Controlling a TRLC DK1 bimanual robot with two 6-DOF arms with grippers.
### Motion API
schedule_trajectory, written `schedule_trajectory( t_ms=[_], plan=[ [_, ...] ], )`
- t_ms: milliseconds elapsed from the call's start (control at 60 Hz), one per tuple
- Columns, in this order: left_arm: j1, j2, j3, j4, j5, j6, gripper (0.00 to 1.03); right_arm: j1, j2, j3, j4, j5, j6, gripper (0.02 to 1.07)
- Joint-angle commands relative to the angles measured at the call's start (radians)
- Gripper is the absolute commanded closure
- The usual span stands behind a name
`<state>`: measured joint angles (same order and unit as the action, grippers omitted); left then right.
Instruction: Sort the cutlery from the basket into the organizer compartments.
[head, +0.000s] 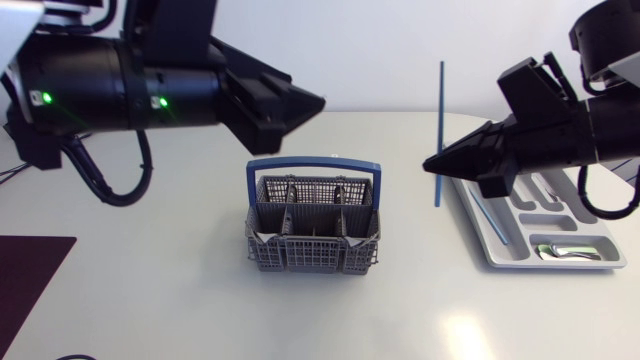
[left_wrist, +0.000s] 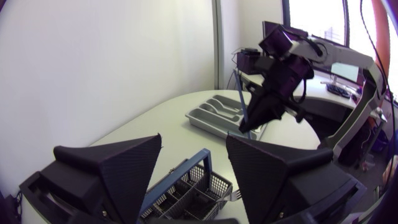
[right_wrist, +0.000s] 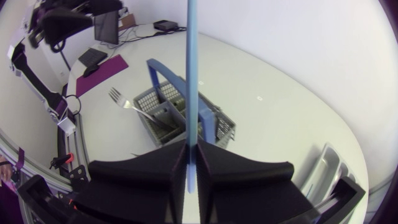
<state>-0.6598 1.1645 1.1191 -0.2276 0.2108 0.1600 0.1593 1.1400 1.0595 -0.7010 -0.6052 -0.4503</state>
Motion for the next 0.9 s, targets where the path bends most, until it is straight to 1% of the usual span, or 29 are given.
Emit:
schedule_trajectory(
  t_ms=[0,50,117,167,283,350,383,417,583,617,700,767,867,883],
  plan=[
    [-0.075,0.029,-0.042,-0.010,-0.067,0.067,0.32,-0.101,0.017,0.014,-0.029,-0.005,-0.036,1.01],
    [-0.109,0.049,-0.048,-0.012,-0.090,0.081,0.34,-0.175,0.040,0.017,-0.043,-0.007,-0.054,1.01],
    [-0.141,0.081,-0.050,-0.024,-0.111,0.095,0.34,-0.271,0.087,0.019,-0.046,-0.002,-0.076,1.01],
    [-0.172,0.100,-0.053,-0.027,-0.134,0.108,0.36,-0.340,0.136,0.017,-0.043,0.016,-0.096,1.01],
    [-0.216,0.158,-0.065,-0.035,-0.180,0.141,0.37,-0.431,0.253,0.014,-0.014,0.056,-0.116,1.01],
    [-0.245,0.192,-0.082,-0.033,-0.222,0.161,0.37,-0.457,0.311,0.014,0.018,0.094,-0.116,1.01],
    [-0.250,0.202,-0.088,-0.033,-0.228,0.164,0.37,-0.466,0.333,0.016,0.028,0.104,-0.116,1.01],
    [-0.265,0.227,-0.099,-0.033,-0.245,0.173,0.39,-0.480,0.377,0.022,0.043,0.122,-0.113,1.01],
    [-0.270,0.276,-0.125,-0.016,-0.295,0.205,0.41,-0.494,0.521,0.040,0.110,0.197,-0.087,1.01],
    [-0.271,0.290,-0.130,-0.012,-0.304,0.213,0.43,-0.495,0.552,0.054,0.110,0.208,-0.080,1.01],
    [-0.277,0.311,-0.140,-0.001,-0.320,0.220,0.43,-0.503,0.618,0.088,0.110,0.228,-0.065,1.01],
    [-0.290,0.324,-0.156,0.033,-0.360,0.245,0.44,-0.507,0.676,0.126,0.110,0.239,-0.051,1.01],
    [-0.301,0.324,-0.176,0.054,-0.361,0.268,0.44,-0.515,0.739,0.166,0.110,0.251,-0.042,1.01],
    [-0.307,0.322,-0.189,0.079,-0.361,0.273,0.44,-0.517,0.748,0.171,0.110,0.254,-0.042,1.01]
  ],
)
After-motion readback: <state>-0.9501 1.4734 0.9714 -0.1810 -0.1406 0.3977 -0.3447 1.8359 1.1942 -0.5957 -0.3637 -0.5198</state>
